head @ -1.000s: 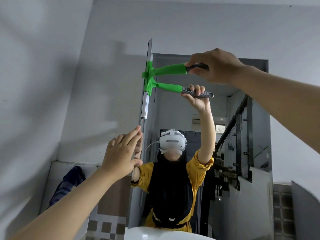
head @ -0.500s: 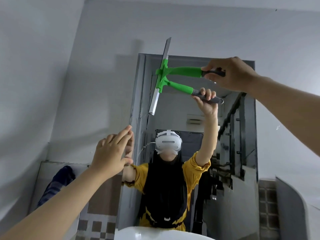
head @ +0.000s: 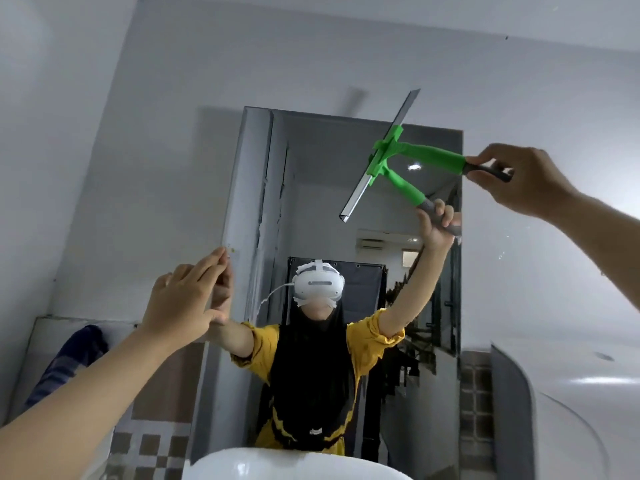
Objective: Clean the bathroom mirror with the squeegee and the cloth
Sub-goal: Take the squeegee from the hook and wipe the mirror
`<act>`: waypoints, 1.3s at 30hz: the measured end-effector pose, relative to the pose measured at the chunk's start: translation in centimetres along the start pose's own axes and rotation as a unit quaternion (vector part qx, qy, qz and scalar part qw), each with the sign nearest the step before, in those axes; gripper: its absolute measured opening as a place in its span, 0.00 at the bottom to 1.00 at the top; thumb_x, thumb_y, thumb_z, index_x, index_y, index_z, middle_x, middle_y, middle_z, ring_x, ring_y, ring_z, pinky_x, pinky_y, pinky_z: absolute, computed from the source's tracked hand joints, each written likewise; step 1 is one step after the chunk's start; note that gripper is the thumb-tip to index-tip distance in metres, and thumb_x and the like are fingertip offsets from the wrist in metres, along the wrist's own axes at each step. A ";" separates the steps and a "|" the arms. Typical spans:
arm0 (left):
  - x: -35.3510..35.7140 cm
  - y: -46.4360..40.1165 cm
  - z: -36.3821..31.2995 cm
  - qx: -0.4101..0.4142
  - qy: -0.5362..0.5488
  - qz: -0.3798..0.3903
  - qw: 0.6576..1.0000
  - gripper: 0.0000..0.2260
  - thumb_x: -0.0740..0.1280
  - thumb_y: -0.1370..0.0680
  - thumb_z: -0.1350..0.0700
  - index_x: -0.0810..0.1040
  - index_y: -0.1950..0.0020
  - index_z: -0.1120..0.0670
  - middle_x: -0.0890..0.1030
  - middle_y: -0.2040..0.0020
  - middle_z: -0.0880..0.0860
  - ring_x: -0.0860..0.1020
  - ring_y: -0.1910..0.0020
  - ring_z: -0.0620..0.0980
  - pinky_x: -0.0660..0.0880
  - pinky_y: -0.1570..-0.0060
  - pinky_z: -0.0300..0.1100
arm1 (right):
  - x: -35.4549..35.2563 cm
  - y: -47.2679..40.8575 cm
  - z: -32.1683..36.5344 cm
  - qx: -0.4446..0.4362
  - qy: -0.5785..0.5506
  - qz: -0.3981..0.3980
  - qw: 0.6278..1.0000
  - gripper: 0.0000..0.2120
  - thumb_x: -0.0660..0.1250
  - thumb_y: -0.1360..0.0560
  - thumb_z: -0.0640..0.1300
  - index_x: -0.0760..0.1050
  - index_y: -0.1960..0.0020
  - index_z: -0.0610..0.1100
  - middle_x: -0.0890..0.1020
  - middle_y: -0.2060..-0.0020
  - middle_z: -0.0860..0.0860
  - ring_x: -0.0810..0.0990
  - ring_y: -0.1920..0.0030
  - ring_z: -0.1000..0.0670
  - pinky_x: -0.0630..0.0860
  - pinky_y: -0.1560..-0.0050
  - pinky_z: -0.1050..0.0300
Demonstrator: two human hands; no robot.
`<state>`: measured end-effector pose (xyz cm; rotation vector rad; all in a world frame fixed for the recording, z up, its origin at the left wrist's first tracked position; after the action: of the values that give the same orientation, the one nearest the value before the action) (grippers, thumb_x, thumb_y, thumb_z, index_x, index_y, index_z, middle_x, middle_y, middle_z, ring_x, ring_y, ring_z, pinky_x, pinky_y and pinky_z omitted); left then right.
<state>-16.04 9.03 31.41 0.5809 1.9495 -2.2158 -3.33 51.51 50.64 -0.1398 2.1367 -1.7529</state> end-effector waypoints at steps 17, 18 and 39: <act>0.1 0.0 -0.2 0.004 0.017 0.054 0.998 0.37 0.73 0.33 0.50 0.62 0.28 0.55 0.63 0.28 0.53 0.67 0.34 0.58 0.67 0.41 0.62 | 2.0 9.0 2.6 0.237 -0.049 -0.103 0.965 0.06 0.64 0.23 0.45 0.75 0.48 0.45 0.76 0.70 0.49 0.73 0.70 0.45 0.72 0.65 0.54; 0.3 0.1 -0.1 0.009 0.014 0.058 0.998 0.36 0.71 0.32 0.50 0.62 0.27 0.54 0.63 0.28 0.53 0.66 0.33 0.57 0.66 0.40 0.62 | 2.7 9.3 3.7 0.256 -0.051 -0.106 0.959 0.06 0.62 0.22 0.45 0.74 0.48 0.44 0.77 0.68 0.47 0.74 0.68 0.44 0.71 0.65 0.54; 1.8 3.9 0.8 0.094 -0.017 0.089 0.991 0.47 0.77 0.38 0.46 0.57 0.26 0.55 0.51 0.23 0.50 0.67 0.34 0.55 0.65 0.38 0.58 | 10.4 11.7 17.0 0.385 -0.139 -0.183 0.894 0.07 0.56 0.20 0.42 0.71 0.45 0.44 0.73 0.65 0.57 0.71 0.67 0.61 0.64 0.72 0.67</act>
<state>-16.47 7.93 27.16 0.7065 1.6135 -2.2927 -5.27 35.14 34.43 -0.5610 1.1431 -2.4784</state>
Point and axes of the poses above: each hand's wrist, its own y-axis away from the middle knuckle, its own x-axis out of the palm, z = x × y, the point moved 5 cm from there along -y, towards the middle knuckle
